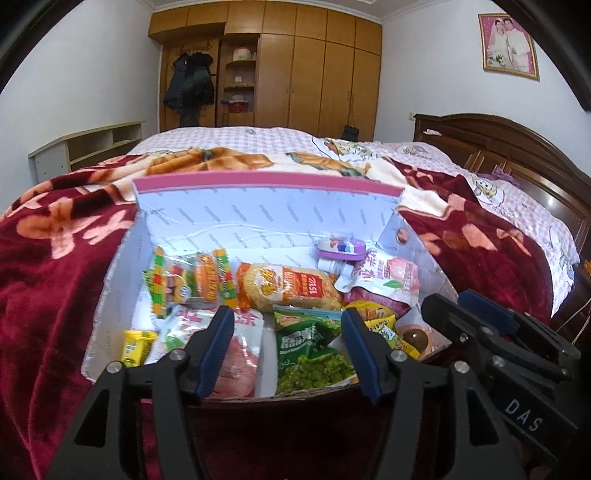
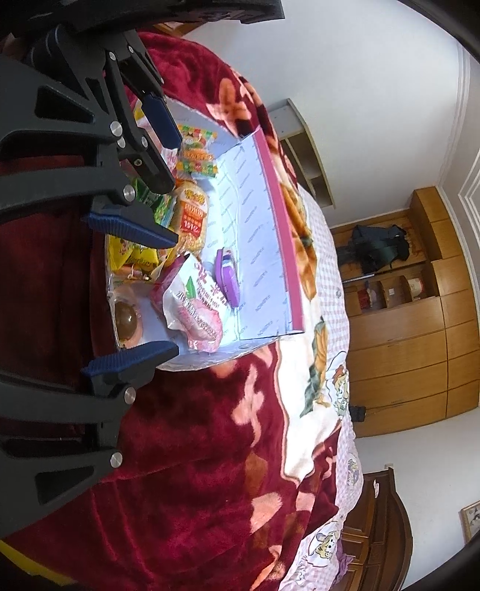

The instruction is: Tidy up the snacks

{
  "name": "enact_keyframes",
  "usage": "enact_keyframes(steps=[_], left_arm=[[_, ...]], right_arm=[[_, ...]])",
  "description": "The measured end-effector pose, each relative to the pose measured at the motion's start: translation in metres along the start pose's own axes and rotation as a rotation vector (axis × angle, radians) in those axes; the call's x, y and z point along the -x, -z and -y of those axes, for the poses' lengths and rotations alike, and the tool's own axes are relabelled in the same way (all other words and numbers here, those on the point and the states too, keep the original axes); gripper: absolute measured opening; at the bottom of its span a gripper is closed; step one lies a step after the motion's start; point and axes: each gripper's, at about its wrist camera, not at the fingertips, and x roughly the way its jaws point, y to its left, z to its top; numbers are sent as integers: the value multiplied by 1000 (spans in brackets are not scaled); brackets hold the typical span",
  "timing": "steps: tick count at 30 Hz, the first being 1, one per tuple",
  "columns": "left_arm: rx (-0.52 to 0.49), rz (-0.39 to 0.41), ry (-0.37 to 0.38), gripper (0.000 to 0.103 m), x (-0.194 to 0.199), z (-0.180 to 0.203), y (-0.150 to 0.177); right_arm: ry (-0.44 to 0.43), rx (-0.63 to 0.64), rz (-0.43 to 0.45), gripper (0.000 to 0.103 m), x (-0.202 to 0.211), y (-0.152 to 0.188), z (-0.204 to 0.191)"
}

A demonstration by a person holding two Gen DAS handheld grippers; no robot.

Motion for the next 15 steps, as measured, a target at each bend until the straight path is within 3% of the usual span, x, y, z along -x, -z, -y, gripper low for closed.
enact_keyframes(steps=[7,12,15], left_arm=[[21,30,-26,73,21,-9,-3],[42,29,-57,75,35,-20,-1],[51,31,-79,82,45,-26,3]], right_arm=[[-34,2,24,62,16,-4,-10],[-60,9,41,74,30,-3,-21],[-74,13,50,75,38,0,-29]])
